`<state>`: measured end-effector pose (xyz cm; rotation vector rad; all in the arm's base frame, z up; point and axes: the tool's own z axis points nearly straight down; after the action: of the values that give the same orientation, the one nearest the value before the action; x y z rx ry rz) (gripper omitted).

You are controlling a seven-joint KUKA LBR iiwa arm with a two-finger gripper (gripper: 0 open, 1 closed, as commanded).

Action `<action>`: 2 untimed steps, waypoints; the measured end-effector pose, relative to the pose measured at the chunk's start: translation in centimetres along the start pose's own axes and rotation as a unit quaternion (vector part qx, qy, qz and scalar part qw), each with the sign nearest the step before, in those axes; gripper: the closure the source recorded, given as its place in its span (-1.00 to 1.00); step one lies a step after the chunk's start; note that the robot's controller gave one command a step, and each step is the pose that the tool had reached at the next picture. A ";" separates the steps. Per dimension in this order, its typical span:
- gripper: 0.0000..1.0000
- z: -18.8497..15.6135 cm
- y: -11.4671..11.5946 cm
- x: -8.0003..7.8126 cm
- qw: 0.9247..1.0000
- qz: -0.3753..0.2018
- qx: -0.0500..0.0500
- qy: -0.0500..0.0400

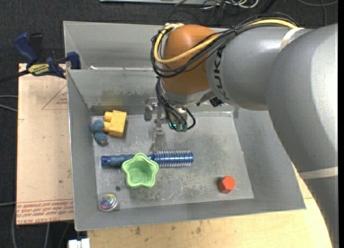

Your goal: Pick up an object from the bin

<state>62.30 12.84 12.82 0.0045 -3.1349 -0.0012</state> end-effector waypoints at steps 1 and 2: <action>-1.00 5.7 -3.2 4.3 0.997 -0.083 -0.001 -0.003; -1.00 2.8 -5.1 6.2 0.991 -0.135 0.001 -0.004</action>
Offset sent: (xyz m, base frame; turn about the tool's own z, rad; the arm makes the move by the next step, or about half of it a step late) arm -0.0443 -0.0338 -0.0582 -0.1684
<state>56.07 7.73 10.08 0.4275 -3.1132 -0.0007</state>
